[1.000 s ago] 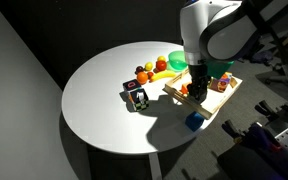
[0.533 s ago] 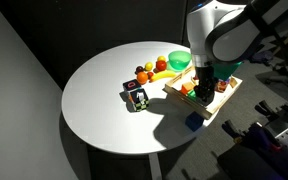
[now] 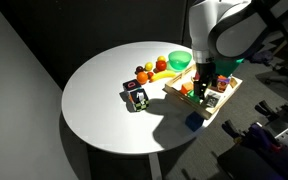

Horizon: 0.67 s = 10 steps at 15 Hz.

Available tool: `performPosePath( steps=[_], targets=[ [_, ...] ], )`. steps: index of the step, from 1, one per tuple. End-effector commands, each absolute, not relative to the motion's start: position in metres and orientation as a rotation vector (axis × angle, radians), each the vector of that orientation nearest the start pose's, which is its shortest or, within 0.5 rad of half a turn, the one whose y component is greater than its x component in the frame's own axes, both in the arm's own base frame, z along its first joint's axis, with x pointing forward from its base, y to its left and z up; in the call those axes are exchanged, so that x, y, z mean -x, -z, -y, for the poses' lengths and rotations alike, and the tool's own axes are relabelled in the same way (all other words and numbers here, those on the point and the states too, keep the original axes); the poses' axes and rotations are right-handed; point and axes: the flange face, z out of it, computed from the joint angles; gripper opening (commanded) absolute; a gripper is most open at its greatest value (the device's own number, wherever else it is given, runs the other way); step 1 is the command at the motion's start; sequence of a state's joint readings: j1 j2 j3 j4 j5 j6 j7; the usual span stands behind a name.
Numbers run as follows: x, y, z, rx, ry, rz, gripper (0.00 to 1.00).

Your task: Put the grey block in the wooden crate on the right

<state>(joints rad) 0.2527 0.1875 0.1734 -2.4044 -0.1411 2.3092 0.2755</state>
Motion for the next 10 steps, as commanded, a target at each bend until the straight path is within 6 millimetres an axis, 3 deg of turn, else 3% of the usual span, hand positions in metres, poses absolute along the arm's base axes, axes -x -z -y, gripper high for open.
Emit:
performPosePath(
  steps=[1, 10],
  targets=[
    [-0.419, -0.247, -0.197, 3.229, -0.334, 0.457, 1.00],
    [-0.410, -0.310, -0.221, 3.228, -0.170, 0.524, 1.00]
  ],
)
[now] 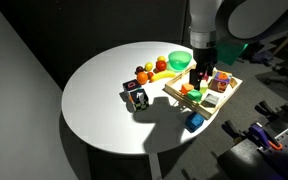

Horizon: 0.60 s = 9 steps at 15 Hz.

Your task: Put the grey block in the wooden crate on the right

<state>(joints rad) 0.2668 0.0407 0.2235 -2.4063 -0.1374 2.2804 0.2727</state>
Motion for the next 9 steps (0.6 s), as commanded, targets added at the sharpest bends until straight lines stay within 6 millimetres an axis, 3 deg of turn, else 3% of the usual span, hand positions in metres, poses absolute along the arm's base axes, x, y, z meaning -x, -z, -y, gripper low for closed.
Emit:
performPosePath(
  steps=[1, 9],
  targets=[
    [-0.410, -0.317, -0.222, 3.229, -0.150, 0.520, 1.00],
    [-0.397, -0.356, -0.217, 3.178, -0.068, 0.402, 1.00]
  ],
)
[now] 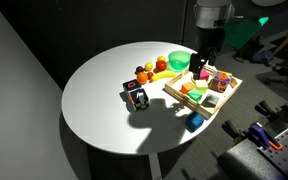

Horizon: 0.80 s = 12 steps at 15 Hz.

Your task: Put the grey block in the wooden crate on the right

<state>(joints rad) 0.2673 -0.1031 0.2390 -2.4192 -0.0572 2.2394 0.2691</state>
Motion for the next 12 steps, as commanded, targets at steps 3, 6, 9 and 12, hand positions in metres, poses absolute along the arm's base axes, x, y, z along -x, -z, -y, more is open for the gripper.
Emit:
performPosePath(
  steps=[3, 6, 9, 12],
  targets=[
    [-0.389, -0.363, -0.212, 3.151, -0.078, 0.345, 1.00],
    [-0.381, -0.371, -0.204, 3.144, -0.100, 0.311, 1.00],
    [-0.375, -0.377, -0.197, 3.140, -0.136, 0.290, 1.00],
    [-0.371, -0.381, -0.193, 3.136, -0.150, 0.299, 1.00]
  ],
)
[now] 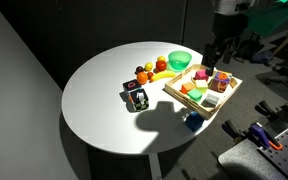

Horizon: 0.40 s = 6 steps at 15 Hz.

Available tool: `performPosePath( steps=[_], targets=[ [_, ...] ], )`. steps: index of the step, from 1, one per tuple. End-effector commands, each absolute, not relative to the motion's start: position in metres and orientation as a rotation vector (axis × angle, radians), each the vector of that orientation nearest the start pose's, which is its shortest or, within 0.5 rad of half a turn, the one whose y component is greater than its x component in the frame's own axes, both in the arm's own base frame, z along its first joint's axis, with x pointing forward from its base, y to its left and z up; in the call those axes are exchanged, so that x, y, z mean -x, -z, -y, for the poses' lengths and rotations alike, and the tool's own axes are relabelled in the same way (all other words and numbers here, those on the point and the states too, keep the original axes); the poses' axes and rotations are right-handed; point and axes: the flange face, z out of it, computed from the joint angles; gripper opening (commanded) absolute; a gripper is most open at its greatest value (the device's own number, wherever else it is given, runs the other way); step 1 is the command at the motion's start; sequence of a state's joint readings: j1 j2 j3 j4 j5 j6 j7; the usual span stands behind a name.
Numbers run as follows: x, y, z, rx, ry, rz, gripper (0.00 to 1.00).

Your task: Put the grey block in the wooden crate on the right

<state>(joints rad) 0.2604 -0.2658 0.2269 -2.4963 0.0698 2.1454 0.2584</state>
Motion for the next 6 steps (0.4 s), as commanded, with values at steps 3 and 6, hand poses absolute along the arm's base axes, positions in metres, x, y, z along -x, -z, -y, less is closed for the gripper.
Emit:
performPosePath(
  steps=[3, 6],
  targets=[
    [-0.3759, -0.3765, -0.1996, 3.159, -0.140, 0.293, 1.00],
    [-0.3749, -0.3762, -0.1988, 3.159, -0.141, 0.296, 1.00]
  ],
)
